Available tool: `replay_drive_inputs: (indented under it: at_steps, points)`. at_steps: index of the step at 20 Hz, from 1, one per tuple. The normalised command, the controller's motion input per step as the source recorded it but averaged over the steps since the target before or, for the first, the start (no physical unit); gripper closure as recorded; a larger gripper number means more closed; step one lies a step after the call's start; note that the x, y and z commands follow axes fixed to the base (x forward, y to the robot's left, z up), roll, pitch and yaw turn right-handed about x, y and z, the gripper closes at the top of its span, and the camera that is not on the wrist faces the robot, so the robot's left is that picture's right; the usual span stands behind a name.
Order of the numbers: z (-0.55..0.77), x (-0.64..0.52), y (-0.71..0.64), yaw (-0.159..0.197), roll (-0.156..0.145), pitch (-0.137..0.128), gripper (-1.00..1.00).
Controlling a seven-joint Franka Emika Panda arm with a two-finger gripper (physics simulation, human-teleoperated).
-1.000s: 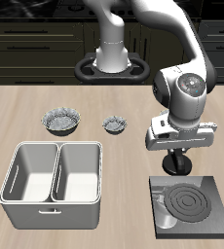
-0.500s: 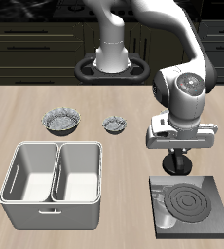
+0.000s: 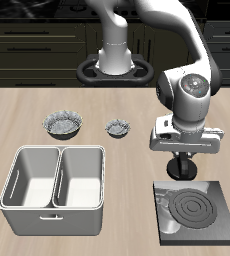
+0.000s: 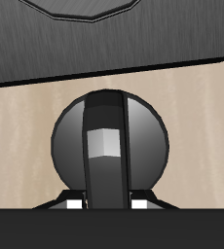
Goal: Turn off the flat stove and place the largest bowl on it
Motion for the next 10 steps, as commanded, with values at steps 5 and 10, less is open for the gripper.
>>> replay_drive_inputs:
  at_steps: [5, 10]
  points:
    - [0.05, 0.01, 0.02, -0.045, 0.0, 0.0, 1.0]
    - [0.1, -0.04, 0.03, -0.061, 0.011, -0.009, 1.0]
